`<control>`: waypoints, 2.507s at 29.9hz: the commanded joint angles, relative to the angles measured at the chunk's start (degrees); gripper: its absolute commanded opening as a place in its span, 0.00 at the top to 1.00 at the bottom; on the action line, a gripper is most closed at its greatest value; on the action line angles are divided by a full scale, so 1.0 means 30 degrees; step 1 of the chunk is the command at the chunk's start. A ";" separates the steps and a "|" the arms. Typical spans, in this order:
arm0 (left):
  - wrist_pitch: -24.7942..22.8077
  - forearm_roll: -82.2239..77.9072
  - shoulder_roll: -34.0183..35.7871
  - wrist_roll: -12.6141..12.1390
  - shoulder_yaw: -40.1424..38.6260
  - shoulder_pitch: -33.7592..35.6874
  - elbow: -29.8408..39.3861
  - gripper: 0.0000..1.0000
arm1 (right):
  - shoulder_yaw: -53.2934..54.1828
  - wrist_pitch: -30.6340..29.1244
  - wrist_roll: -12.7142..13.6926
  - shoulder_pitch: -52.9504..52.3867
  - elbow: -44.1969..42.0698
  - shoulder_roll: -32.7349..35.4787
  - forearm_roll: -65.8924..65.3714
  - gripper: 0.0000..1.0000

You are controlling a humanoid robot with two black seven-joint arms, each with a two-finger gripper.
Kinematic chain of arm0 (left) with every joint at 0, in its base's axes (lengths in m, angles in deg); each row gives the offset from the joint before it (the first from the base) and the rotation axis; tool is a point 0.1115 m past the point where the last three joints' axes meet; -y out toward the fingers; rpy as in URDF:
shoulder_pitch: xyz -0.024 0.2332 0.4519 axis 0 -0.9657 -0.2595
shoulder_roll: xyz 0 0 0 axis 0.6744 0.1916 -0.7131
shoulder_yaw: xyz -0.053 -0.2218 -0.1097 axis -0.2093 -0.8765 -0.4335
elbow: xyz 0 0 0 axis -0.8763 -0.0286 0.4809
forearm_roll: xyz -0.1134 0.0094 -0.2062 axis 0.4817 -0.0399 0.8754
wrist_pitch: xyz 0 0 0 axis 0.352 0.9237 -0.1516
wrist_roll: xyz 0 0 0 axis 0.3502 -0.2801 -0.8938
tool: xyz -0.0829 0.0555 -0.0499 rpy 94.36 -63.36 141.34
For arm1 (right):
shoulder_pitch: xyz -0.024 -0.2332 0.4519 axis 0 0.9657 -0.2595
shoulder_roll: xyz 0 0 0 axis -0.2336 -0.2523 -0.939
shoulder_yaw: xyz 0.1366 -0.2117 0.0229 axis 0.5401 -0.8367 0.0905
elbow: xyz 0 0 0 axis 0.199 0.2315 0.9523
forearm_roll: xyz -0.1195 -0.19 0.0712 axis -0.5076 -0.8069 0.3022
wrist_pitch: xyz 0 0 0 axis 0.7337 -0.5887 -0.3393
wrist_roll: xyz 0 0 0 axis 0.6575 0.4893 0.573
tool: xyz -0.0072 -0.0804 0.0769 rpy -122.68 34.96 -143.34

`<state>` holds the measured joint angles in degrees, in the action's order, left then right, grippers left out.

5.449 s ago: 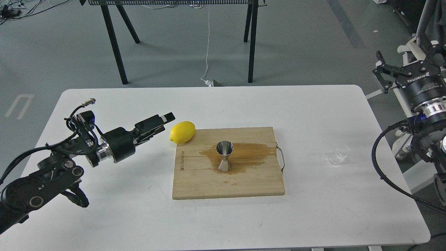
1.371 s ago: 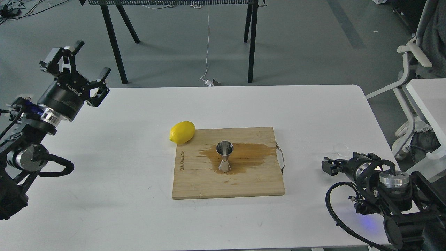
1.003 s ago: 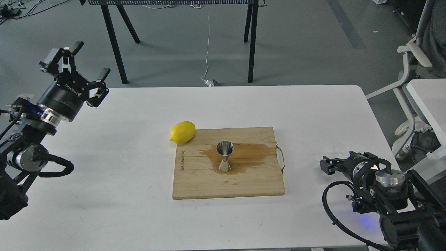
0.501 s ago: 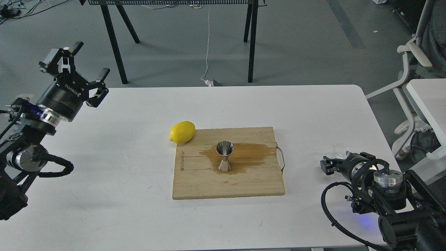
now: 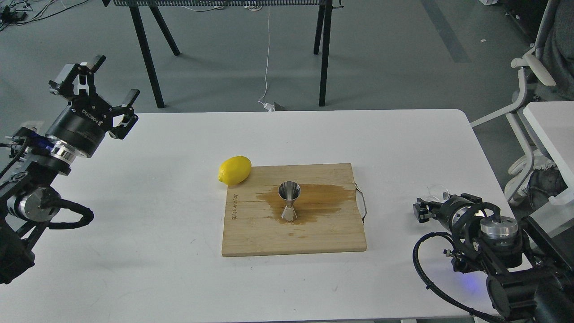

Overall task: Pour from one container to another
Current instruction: 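Close the right gripper around the small clear glass, then lift the glass and carry it above the jigger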

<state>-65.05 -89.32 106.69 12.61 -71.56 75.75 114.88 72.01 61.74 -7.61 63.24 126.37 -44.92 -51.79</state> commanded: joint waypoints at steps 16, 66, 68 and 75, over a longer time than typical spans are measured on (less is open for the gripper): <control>0.0000 0.0000 -0.0008 0.0000 0.0000 -0.0009 -0.0350 0.05 | -0.0030 0.0000 -0.0003 -0.0007 0.0019 0.0000 -0.0029 0.46; 0.0000 0.0029 -0.0008 0.0000 0.0000 -0.0155 -0.0350 0.05 | -0.2606 0.0000 0.0202 -0.1294 0.6464 0.0177 -0.4071 0.49; 0.0000 0.0029 -0.0037 0.0000 0.0000 -0.0155 -0.0350 0.05 | -0.3250 0.0000 0.0202 -0.1734 0.6494 0.0147 -0.4159 0.49; 0.0000 0.0029 -0.0096 0.0000 0.0000 -0.0126 -0.0350 0.05 | -0.6206 0.0000 0.0115 -0.3374 0.6786 -0.0203 -0.4567 0.49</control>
<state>-65.05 -89.23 106.42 12.61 -71.56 75.34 113.83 57.39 61.74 -7.17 55.21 146.18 -44.91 -64.47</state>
